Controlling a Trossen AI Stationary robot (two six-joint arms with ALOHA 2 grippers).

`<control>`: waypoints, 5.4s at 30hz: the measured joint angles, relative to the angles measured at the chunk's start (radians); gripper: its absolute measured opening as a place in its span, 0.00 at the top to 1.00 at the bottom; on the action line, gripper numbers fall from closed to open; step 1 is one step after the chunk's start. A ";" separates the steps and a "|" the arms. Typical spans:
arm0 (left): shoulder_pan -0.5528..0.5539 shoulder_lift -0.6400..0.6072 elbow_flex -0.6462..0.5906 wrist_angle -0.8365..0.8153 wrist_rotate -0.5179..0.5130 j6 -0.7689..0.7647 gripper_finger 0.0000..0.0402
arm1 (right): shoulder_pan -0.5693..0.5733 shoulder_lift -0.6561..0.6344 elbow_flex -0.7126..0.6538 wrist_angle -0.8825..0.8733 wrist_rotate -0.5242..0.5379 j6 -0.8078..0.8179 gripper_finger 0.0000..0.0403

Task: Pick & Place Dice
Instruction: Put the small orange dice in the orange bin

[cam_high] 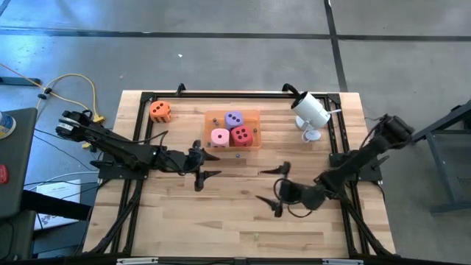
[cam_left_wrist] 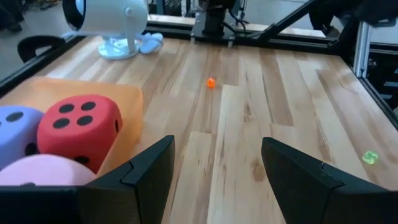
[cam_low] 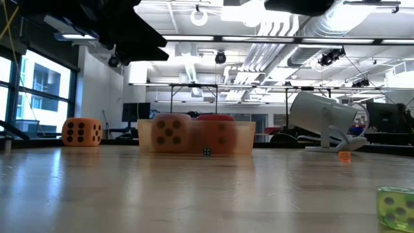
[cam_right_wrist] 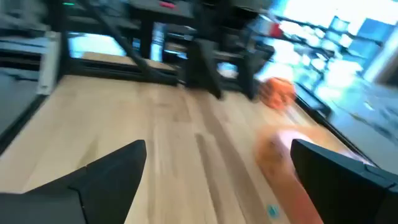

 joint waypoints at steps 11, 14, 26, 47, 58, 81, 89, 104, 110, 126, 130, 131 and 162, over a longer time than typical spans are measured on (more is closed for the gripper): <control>0.000 0.000 0.000 -0.008 0.107 -0.121 0.42 | 0.126 -0.150 0.003 -0.864 0.011 0.973 0.10; -0.001 0.000 0.000 -0.007 0.186 -0.164 0.42 | 0.124 -0.134 0.003 -1.026 -0.023 1.193 0.14; -0.074 0.017 0.000 0.063 0.231 -0.186 0.42 | -0.033 -0.023 0.000 -1.192 -0.167 1.485 0.25; -0.124 0.248 -0.001 0.342 0.229 -0.137 0.42 | -0.185 0.192 0.001 -1.150 -0.330 1.480 0.38; -0.124 0.253 -0.001 0.345 0.229 -0.136 0.42 | -0.184 0.219 0.003 -1.128 -0.317 1.477 0.45; -0.124 0.262 0.000 0.360 0.230 -0.137 0.42 | -0.187 0.221 0.000 -1.092 -0.296 1.346 0.87; -0.124 0.262 0.000 0.358 0.230 -0.137 0.42 | -0.175 0.219 0.018 -1.077 -0.281 1.259 0.98; -0.124 0.262 0.000 0.358 0.230 -0.142 0.42 | -0.157 0.214 0.228 -1.117 -0.098 1.002 1.00; -0.124 0.261 0.000 0.356 0.231 -0.143 0.42 | -0.204 0.214 0.231 -1.117 -0.042 0.957 1.00; -0.124 0.261 0.000 0.356 0.230 -0.119 0.42 | -0.375 0.069 0.234 -1.130 -0.196 0.745 0.55; -0.124 0.261 0.000 0.352 0.236 -0.119 0.42 | -0.422 0.012 0.234 -1.192 -0.318 0.752 0.45; -0.124 0.261 0.000 0.350 0.237 -0.119 0.42 | -0.433 -0.005 0.234 -1.208 -0.333 0.752 0.44; -0.120 0.261 0.000 0.404 0.234 -0.149 0.42 | -1.092 0.028 0.373 -1.233 -0.725 0.184 0.44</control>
